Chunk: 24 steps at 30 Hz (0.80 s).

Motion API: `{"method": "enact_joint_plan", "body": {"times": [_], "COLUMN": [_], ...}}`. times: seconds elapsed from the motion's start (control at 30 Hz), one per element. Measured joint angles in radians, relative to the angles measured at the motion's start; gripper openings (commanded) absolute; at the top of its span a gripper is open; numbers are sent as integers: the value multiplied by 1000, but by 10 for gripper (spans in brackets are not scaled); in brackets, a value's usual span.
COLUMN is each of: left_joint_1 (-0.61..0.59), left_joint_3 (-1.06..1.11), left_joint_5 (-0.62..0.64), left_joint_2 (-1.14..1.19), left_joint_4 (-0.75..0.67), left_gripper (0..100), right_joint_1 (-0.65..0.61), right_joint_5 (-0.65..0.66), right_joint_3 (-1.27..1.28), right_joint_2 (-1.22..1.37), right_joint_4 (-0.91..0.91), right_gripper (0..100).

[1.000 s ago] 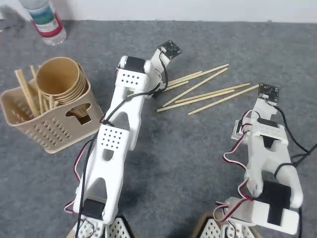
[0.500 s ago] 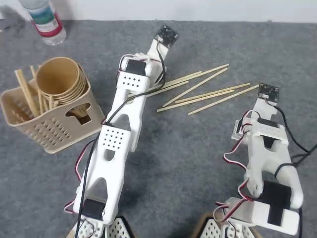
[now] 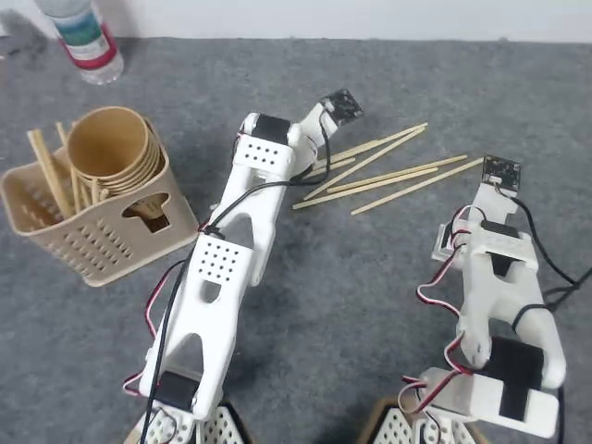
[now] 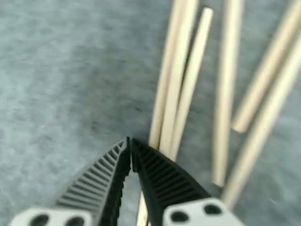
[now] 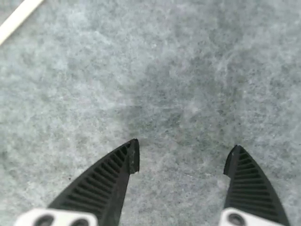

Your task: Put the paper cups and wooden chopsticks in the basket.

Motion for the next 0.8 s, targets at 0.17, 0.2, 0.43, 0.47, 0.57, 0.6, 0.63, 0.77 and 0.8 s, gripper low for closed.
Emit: {"method": "enact_joint_plan", "body": {"times": [0.17, 0.2, 0.43, 0.47, 0.57, 0.6, 0.63, 0.77, 0.8], "left_joint_1": [57, 64, 133, 152, 210, 230, 244, 232, 226], "left_joint_3": [8, 18, 101, 110, 158, 173, 178, 186, 186], "left_joint_5": [-75, -78, -84, -84, -83, -83, -83, -38, -26], "left_joint_2": [-34, -41, -101, -107, -146, -161, -178, -308, -347], "left_joint_4": [124, 129, 137, 140, 140, 141, 141, 141, 141], "left_gripper": [11, 11, 11, 11, 12, 12, 13, 16, 16], "right_joint_1": [0, 0, 0, 0, 0, 0, 0, 0, 0], "right_joint_5": [0, 0, 0, 0, 0, 0, 0, 0, 0], "right_joint_3": [0, 0, 0, 0, 0, 0, 0, 0, 0], "right_joint_2": [0, 0, 0, 0, 0, 0, 0, 0, 0], "right_joint_4": [0, 0, 0, 0, 0, 0, 0, 0, 0], "right_gripper": [299, 299, 299, 299, 299, 299, 299, 299, 299]}}
